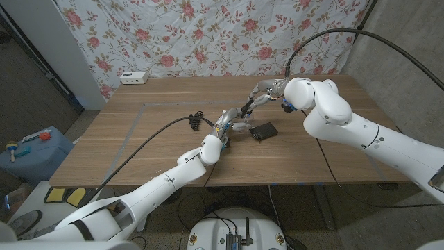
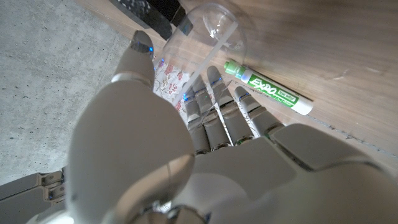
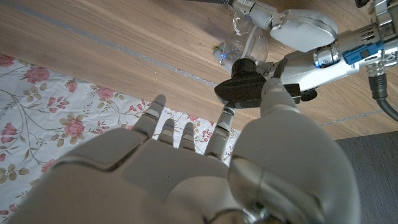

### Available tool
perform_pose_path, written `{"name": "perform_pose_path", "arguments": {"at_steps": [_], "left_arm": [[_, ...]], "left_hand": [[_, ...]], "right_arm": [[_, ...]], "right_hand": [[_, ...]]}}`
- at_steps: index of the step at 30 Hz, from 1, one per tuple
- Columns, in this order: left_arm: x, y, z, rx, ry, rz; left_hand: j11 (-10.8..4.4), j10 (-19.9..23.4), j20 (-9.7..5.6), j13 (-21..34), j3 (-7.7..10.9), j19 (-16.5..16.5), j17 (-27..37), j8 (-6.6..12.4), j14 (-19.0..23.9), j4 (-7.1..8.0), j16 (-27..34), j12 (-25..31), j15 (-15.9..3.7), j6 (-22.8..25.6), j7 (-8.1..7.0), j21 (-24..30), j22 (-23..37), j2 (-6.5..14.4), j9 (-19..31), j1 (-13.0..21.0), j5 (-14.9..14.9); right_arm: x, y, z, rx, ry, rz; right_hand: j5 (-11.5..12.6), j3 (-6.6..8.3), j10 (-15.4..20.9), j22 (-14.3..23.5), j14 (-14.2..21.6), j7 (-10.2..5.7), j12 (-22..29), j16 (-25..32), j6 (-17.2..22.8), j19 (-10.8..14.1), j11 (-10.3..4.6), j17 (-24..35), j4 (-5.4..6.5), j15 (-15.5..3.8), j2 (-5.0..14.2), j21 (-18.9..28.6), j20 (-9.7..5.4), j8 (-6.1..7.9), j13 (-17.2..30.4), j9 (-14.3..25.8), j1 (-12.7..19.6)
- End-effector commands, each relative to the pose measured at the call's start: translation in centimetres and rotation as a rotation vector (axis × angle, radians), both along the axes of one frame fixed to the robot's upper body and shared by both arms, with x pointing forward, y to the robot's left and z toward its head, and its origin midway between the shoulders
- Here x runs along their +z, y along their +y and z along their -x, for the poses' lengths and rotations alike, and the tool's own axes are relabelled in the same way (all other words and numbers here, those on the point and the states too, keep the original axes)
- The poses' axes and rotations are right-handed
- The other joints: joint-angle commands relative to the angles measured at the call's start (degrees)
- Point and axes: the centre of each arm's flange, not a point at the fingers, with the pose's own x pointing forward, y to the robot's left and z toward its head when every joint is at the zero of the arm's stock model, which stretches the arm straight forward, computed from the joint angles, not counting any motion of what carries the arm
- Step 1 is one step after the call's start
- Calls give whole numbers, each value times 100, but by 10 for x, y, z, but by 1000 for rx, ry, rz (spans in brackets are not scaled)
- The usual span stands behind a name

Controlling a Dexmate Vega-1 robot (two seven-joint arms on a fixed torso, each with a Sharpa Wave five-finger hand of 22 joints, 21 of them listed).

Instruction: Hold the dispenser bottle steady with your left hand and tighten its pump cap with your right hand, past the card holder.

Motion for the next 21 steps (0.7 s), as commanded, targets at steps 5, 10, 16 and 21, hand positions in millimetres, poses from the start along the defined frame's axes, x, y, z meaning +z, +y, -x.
{"name": "perform_pose_path", "arguments": {"at_steps": [5,10,16,21], "left_arm": [[2,0,-2,-2,-2,2],[3,0,-3,-5,-4,0],[4,0,-4,-7,-4,-1],[4,0,-5,-7,-4,0]], "left_hand": [[-151,201,-581,13,415,34,15,8,87,403,18,17,-401,1196,-284,13,5,747,12,-535,-12],[-147,204,-580,15,419,37,13,7,93,399,18,15,-411,1198,-301,14,6,746,12,-535,-12],[-153,206,-579,17,421,36,15,1,98,407,19,11,-424,1194,-300,13,6,753,11,-549,-13],[-146,205,-580,18,422,42,10,3,101,402,16,7,-410,1206,-310,15,6,744,11,-552,-15]], "right_arm": [[-2,5,-3,-37,-15,0],[-3,6,-4,-50,-14,-7],[-5,9,-4,-58,-38,-9],[-6,12,-4,-71,-61,2]], "right_hand": [[5,-117,174,10,128,42,76,69,195,132,45,19,77,8,-34,41,-23,78,12,20,-272],[6,-167,276,11,226,104,93,96,265,269,44,17,97,-32,-55,76,-6,84,9,14,-389],[7,-227,498,10,413,219,140,141,491,450,50,9,110,-89,-78,107,-5,135,5,-1,-534],[13,-245,668,10,560,308,174,172,666,602,73,-1,92,-126,-81,128,34,170,3,-16,-587]]}}
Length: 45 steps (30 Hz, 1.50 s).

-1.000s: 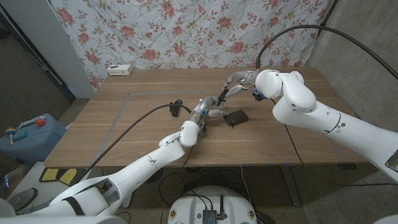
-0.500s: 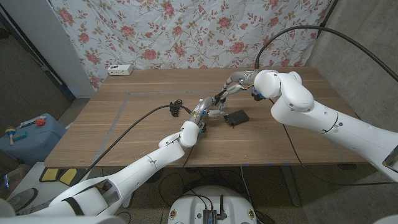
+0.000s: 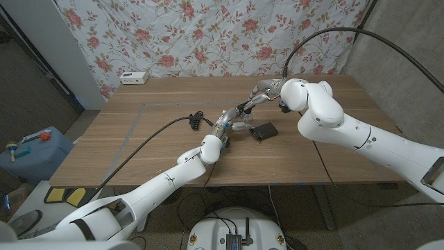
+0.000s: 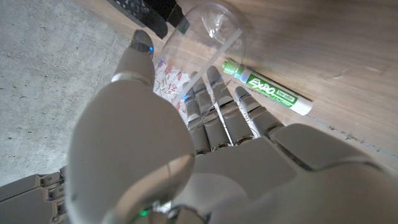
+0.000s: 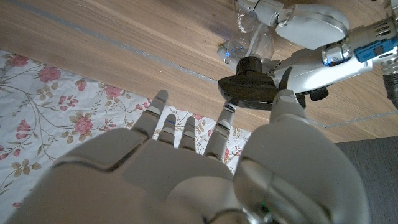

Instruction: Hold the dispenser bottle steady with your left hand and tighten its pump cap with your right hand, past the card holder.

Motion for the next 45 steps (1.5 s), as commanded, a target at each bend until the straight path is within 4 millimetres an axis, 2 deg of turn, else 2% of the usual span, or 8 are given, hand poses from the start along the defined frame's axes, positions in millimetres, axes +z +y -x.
{"name": "perform_pose_path", "arguments": {"at_steps": [1,7,20,31,45], "left_arm": [[3,0,-4,0,-3,0],[3,0,-3,2,-4,2],[7,0,-3,8,-18,3],[9,1,-3,11,-23,8],[11,2,-3,13,-24,11]], "left_hand": [[-145,203,-579,18,423,42,27,18,99,410,38,26,-408,1201,-310,15,7,753,11,-560,-15],[-145,198,-572,19,426,41,34,7,97,406,41,19,-411,1182,-291,14,7,758,11,-558,-14],[-137,189,-574,23,432,34,40,-3,88,401,38,7,-401,1171,-287,10,7,759,10,-563,-11],[-138,182,-572,26,439,36,41,-11,92,403,38,-1,-405,1161,-291,11,7,768,10,-571,-5],[-98,163,-550,33,460,25,68,-40,64,376,48,-14,-393,1100,-208,7,7,804,9,-524,10]], "right_arm": [[2,1,0,-53,-65,-5],[1,2,1,-51,-98,-13],[3,2,2,-49,-133,-29],[5,5,2,-69,-170,-37],[4,8,5,-106,-219,-37]], "right_hand": [[13,-19,174,9,137,113,65,41,260,159,25,9,-12,-17,-4,48,29,54,2,-2,-53],[18,-33,349,9,288,213,96,69,460,283,19,-2,-37,-76,-4,52,11,97,-1,-18,-96],[31,-50,683,9,543,239,147,99,890,519,29,-18,-94,-176,3,55,-57,190,-6,-47,-159],[37,-52,1030,10,806,341,199,132,1329,691,14,-26,-158,-271,26,42,-73,286,-11,-75,-194],[62,-13,1384,12,1132,488,234,171,1806,889,-9,-41,-274,-377,78,33,-94,375,-18,-108,-144]]}}
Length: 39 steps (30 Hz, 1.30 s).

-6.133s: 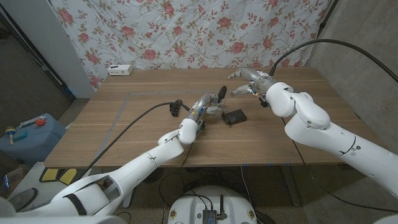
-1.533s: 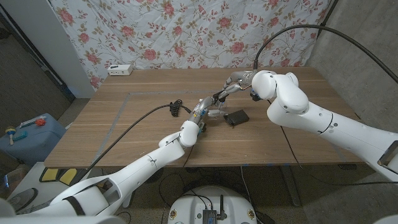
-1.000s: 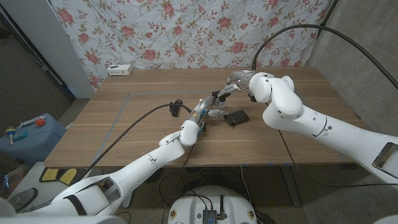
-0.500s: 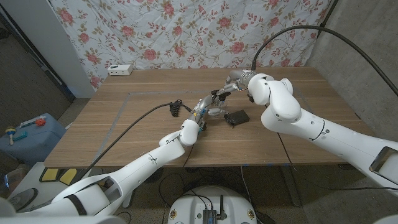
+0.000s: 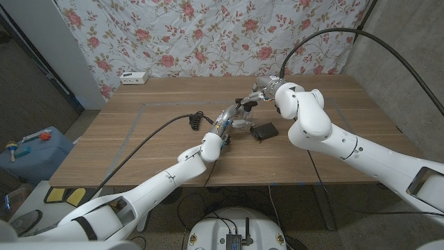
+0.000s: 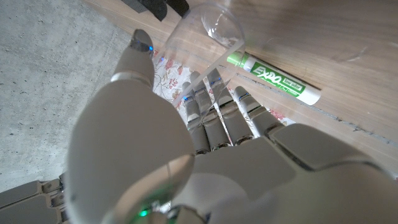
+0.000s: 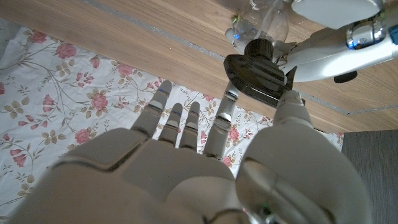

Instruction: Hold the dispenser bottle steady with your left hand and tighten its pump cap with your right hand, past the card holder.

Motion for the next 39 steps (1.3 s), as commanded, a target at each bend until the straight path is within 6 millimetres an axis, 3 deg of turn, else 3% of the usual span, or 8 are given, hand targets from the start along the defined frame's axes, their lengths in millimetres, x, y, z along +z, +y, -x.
{"name": "perform_pose_path", "arguments": {"at_steps": [1,14,18,19,21,24,30,39], "left_arm": [[2,1,-1,5,0,2],[2,2,-2,0,0,2],[2,2,-2,-3,0,3],[2,1,-2,-3,0,3],[2,1,-2,-4,-1,3],[1,1,-2,-4,0,4],[-1,1,-1,-2,3,7],[-4,0,1,0,2,11]], "left_hand": [[-76,146,-549,20,441,26,20,-8,39,395,48,11,-377,1075,-236,8,8,806,22,-524,10],[-81,153,-554,26,445,33,8,1,50,402,41,10,-379,1108,-265,11,8,799,22,-545,16],[-78,161,-550,28,447,31,6,-3,51,402,40,12,-372,1099,-268,10,8,798,22,-548,17],[-76,161,-547,28,446,32,8,-5,48,405,40,12,-371,1096,-268,10,8,801,22,-551,17],[-81,161,-548,29,447,32,9,-5,54,402,43,12,-374,1096,-260,10,8,799,22,-548,17],[-84,158,-552,30,441,34,4,-2,64,413,42,9,-375,1106,-281,11,8,792,22,-571,16],[-81,166,-546,32,448,34,2,-2,57,410,37,11,-374,1112,-266,11,8,796,22,-569,19],[-81,159,-540,36,451,34,6,-11,49,408,36,6,-365,1095,-256,11,8,799,22,-571,23]], "right_arm": [[-1,3,1,-35,-45,-3],[-5,9,1,-86,-109,28],[-5,10,1,-88,-117,36],[-6,11,1,-89,-119,41],[-7,12,0,-96,-125,52],[-9,13,1,-106,-137,65],[-13,16,3,-117,-162,90],[-17,20,5,-141,-208,126]], "right_hand": [[36,11,147,12,126,92,44,33,508,109,-17,15,-68,-18,44,32,-18,65,9,14,46],[28,8,533,17,456,146,81,76,1064,379,9,24,-122,-121,83,49,-50,168,2,-17,-19],[29,15,606,18,524,163,83,79,1171,442,-14,21,-145,-163,87,53,-39,182,1,-24,-16],[29,15,638,19,545,166,78,75,1208,436,-79,23,-149,-171,93,39,-47,180,0,-28,-29],[30,18,680,20,585,180,71,69,1276,463,-6,21,-166,-182,91,33,-45,182,-1,-33,-34],[28,14,728,21,648,176,68,74,1390,503,-60,22,-170,-213,86,34,-58,204,-2,-37,-59],[29,19,892,23,798,179,83,86,1636,603,-28,21,-201,-275,80,41,-87,250,-3,-46,-76],[45,65,1146,28,1004,228,99,78,2008,752,-72,6,-305,-374,67,48,-145,313,-6,-61,-3]]}}
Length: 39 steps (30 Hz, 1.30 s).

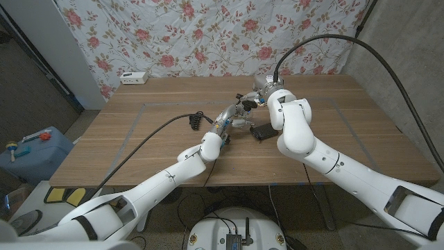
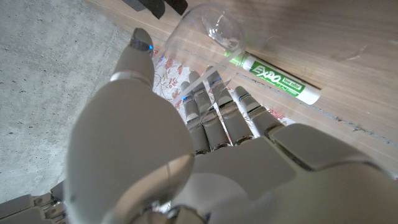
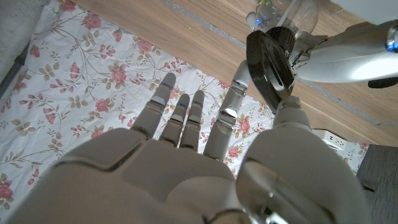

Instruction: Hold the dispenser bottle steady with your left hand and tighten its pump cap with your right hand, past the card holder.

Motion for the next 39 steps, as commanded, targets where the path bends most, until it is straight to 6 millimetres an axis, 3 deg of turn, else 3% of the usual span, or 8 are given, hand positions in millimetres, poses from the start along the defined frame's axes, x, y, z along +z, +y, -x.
{"name": "perform_pose_path", "arguments": {"at_steps": [1,11,26,28,39], "left_arm": [[-5,-1,3,2,1,7],[-7,-1,5,3,-1,13],[-10,2,8,6,-1,25],[-10,2,8,5,-1,26],[-11,2,9,3,-1,27]], "left_hand": [[-49,60,-538,8,443,31,7,34,51,416,17,27,-361,997,-177,10,9,800,7,-572,22],[-37,59,-540,12,452,31,12,29,45,390,20,24,-363,992,-162,9,9,797,7,-538,27],[2,49,-534,19,465,31,32,15,38,362,35,20,-351,964,-92,10,9,818,9,-479,33],[3,41,-528,21,469,28,40,10,32,349,41,17,-352,953,-60,9,9,824,9,-453,34],[-2,52,-536,32,471,30,23,12,33,368,28,27,-346,967,-96,10,9,818,11,-459,34]], "right_arm": [[-5,7,4,-45,-75,71],[-7,10,7,-57,-127,96],[-7,19,9,-63,-147,87],[-7,20,8,-64,-148,85],[-9,21,9,-55,-141,60]], "right_hand": [[47,28,161,14,150,156,56,37,577,99,-38,7,-83,-49,-35,46,-41,72,-3,15,69],[77,124,491,21,441,203,61,55,1107,245,-156,10,-254,-172,-30,39,-136,179,-10,-9,286],[94,199,825,25,685,210,98,108,1368,308,-202,34,-287,-288,72,28,-235,330,-20,-14,397],[101,242,888,26,716,206,96,103,1401,307,-285,28,-311,-332,128,21,-249,396,-26,-8,471],[90,316,1082,29,874,197,87,133,1424,322,-387,33,-329,-413,273,9,-271,608,-42,6,613]]}}
